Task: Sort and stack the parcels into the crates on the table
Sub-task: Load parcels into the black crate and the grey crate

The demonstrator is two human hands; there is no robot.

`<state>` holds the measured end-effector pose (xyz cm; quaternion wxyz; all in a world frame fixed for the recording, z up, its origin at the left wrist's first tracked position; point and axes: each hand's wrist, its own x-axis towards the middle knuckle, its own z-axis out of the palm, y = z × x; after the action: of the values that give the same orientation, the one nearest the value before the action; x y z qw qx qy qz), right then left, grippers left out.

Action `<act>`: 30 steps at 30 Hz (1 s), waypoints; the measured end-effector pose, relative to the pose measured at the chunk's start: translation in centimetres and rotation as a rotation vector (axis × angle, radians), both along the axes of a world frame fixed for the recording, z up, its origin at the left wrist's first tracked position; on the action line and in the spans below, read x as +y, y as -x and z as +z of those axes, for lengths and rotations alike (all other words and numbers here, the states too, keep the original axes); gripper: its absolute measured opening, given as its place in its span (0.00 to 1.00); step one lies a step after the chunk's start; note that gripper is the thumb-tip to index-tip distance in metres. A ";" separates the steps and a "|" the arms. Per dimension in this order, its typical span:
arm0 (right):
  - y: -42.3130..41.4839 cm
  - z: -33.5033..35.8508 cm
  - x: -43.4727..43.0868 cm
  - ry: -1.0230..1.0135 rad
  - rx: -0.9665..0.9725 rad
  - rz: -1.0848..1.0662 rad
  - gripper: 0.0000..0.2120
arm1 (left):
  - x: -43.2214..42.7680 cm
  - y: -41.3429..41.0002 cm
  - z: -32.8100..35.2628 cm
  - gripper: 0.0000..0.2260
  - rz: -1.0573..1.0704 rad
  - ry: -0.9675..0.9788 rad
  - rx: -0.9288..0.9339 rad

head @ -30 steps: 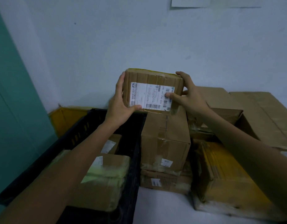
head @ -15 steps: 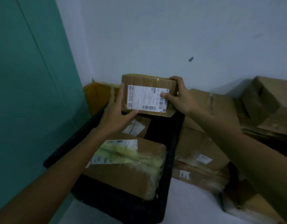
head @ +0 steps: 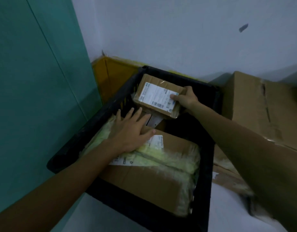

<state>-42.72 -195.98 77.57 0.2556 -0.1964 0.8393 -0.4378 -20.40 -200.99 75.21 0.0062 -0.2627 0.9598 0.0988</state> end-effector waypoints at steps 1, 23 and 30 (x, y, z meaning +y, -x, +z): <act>0.3 0.1 0.0 -0.029 -0.004 0.013 0.30 | 0.0 0.1 0.1 0.35 0.007 -0.001 -0.018; 1.4 5.2 3.2 -0.063 0.089 0.269 0.57 | -1.1 8.0 2.4 0.60 -0.085 -0.204 0.248; 1.7 7.1 3.1 -0.178 0.427 0.383 0.44 | -2.0 8.9 1.3 0.61 -0.116 -0.422 0.314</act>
<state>-44.46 -192.84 84.69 0.1675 -0.4156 0.8568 -0.2552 -29.33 -202.96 76.51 -0.0822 -0.1816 0.9206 0.3358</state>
